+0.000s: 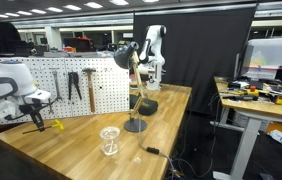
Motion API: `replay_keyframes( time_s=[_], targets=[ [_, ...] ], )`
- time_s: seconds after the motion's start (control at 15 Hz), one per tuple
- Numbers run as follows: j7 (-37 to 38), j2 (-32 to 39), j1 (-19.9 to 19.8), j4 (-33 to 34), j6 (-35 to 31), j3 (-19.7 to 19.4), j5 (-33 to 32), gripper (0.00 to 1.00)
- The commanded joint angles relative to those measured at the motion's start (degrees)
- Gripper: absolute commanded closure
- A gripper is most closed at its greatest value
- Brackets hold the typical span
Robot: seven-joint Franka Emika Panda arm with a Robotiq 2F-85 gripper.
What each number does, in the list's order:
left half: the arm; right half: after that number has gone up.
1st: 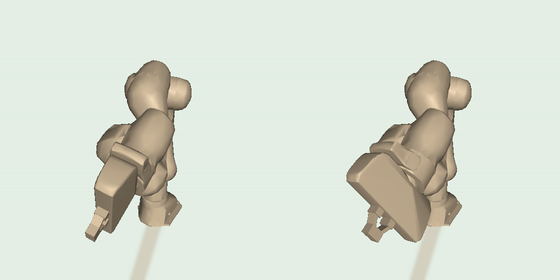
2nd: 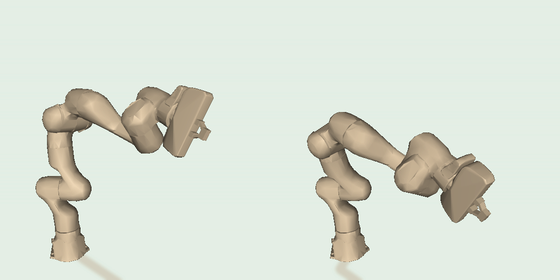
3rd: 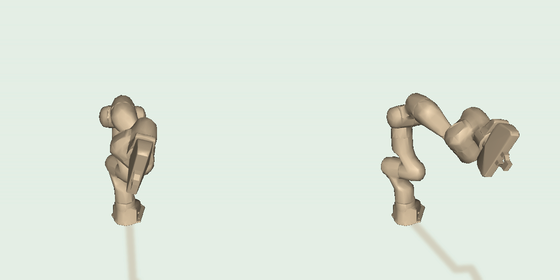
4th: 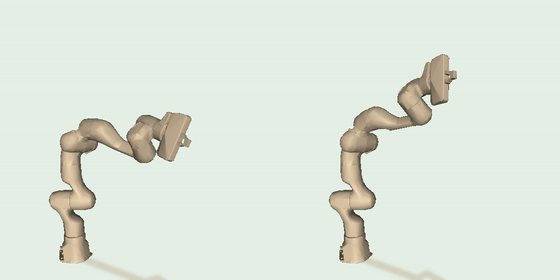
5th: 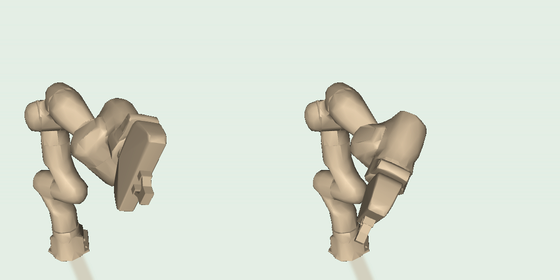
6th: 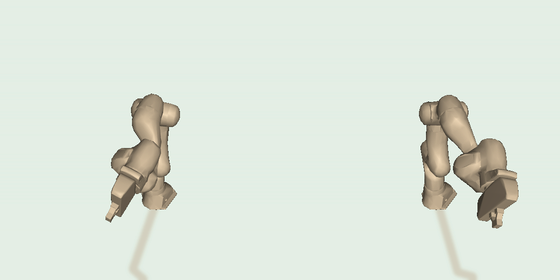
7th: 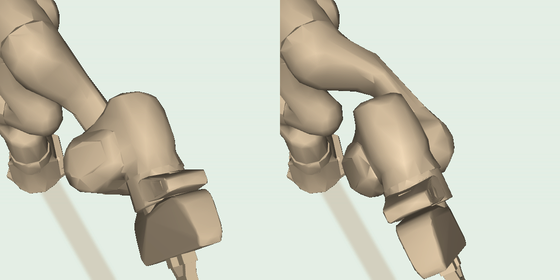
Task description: Take a T-handle from the wall organizer and put it on the table
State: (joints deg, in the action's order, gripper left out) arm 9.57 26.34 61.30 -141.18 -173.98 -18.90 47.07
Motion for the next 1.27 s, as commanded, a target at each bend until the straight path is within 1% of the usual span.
replay_keyframes(
  time_s=[0.0,0.13,0.2,0.27,0.4,0.53,0.6,0.67,0.87,1.2],
  targets=[
    [7.1,0.3,-9.3,1.5,-0.3,7.5,-7.3,0.98],
    [10.5,0.5,-12.9,2.0,-0.4,10.3,-11.2,0.98],
    [12.1,0.5,-14.2,2.0,-0.6,11.3,-13.1,0.67],
    [13.5,0.5,-15.5,2.0,-0.7,12.2,-14.7,0.66],
    [15.9,0.6,-17.4,1.7,-0.7,13.4,-18.3,0.53],
    [18.1,0.6,-18.7,1.5,-0.9,14.2,-21.4,0.38],
    [19.1,0.6,-18.7,1.3,-0.7,14.0,-22.8,0.32],
    [19.8,0.8,-19.0,1.4,-0.7,14.2,-23.8,0.49],
    [20.4,0.9,-19.2,1.4,-0.6,14.2,-24.6,0.32],
    [20.4,0.9,-19.1,1.4,-0.6,14.2,-24.6,0.32]
  ],
)
